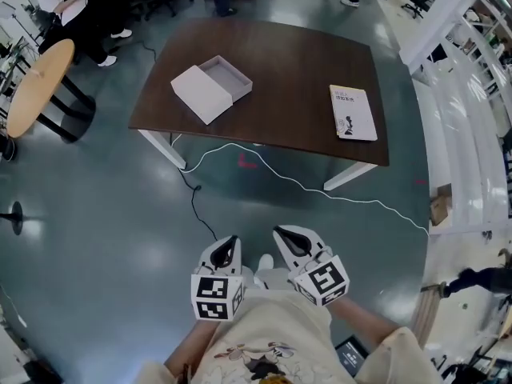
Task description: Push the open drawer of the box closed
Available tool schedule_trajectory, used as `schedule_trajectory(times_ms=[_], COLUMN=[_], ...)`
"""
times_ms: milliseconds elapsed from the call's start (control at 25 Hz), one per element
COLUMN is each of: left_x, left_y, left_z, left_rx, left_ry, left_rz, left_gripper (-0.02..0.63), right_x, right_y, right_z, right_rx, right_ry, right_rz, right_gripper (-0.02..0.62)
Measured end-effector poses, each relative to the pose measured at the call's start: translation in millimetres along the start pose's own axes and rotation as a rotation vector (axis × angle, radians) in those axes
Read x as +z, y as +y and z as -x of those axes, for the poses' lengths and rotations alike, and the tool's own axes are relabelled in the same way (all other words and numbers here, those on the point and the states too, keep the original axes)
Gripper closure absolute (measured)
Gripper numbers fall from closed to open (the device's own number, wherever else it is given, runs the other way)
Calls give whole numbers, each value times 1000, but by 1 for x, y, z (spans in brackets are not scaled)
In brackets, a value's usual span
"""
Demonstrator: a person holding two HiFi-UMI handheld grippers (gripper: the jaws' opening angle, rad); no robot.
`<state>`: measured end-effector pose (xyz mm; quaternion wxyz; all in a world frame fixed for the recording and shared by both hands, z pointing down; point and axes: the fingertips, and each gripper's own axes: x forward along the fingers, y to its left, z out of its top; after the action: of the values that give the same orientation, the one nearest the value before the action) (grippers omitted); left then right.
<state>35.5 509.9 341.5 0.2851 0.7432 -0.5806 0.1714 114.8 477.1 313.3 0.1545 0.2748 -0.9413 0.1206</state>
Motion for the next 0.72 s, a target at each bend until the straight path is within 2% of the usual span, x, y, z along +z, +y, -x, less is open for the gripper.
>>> schedule_trajectory(times_ms=[440, 720], left_x=[3, 26], left_y=[-26, -10], left_z=[-18, -56], left_rx=[44, 40], left_ry=[-9, -13], left_rz=[3, 18], left_gripper=[601, 601], right_x=[-7, -1], right_y=[-37, -81], right_z=[17, -12], right_rx=[18, -14], right_ry=[-24, -20], right_rz=[-45, -56], right_gripper=[589, 589])
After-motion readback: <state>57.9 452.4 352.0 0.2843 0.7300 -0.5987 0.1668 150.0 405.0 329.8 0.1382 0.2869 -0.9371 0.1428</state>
